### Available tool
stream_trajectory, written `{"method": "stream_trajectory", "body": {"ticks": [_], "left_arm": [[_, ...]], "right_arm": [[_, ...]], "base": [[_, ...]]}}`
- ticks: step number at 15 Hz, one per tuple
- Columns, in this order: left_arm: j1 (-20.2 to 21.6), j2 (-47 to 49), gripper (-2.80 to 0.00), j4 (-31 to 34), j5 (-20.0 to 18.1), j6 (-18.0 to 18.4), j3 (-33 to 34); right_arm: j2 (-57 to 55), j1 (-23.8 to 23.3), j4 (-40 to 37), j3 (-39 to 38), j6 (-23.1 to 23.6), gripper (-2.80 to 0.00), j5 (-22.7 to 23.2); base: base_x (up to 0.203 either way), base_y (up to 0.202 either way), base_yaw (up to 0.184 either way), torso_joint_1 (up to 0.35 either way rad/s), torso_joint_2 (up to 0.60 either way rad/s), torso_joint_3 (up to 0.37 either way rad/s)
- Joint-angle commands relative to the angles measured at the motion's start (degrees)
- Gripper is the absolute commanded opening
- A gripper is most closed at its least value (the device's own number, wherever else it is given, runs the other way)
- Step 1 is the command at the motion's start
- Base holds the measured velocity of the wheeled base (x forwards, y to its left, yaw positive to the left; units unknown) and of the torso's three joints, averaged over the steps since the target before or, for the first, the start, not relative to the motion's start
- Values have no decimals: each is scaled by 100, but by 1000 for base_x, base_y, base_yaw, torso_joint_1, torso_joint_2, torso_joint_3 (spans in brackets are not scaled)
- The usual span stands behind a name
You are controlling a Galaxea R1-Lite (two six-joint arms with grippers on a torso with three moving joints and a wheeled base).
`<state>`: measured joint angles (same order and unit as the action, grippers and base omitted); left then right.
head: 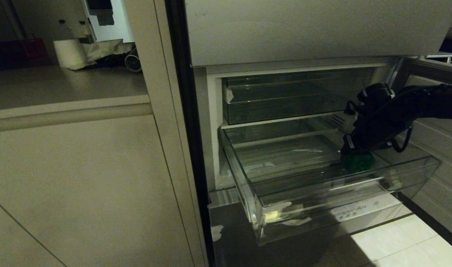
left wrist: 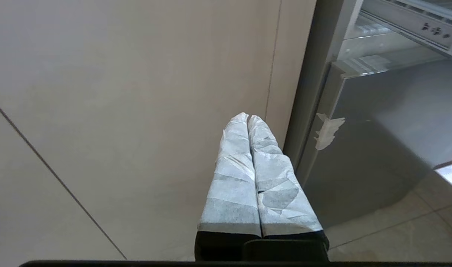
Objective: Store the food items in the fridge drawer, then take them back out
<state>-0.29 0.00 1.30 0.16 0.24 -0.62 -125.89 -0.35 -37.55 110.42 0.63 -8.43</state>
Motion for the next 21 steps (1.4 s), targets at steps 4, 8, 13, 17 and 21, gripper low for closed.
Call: {"method": "stream_trajectory", "body": {"ticks": [4,8,13,17,21], "left_arm": [[3,9,-280,2,2,2,1],[3,9,-280,2,2,2,1],[3,9,-280,2,2,2,1],[3,9,-280,2,2,2,1],[3,9,-280,2,2,2,1]], "right_arm": [[92,25,203,14,16,-280,-29],[283,154,204,6,-11,-280,16],[504,347,186,-3,-28,-280,42],[848,486,90,-96,-59,-280,43],[1419,543,-54,-293,-147,-280,43]], "base": [[0,0,0,0,0,0],[0,0,0,0,0,0],[0,0,0,0,0,0],[0,0,0,0,0,0],[0,0,0,0,0,0]]}}
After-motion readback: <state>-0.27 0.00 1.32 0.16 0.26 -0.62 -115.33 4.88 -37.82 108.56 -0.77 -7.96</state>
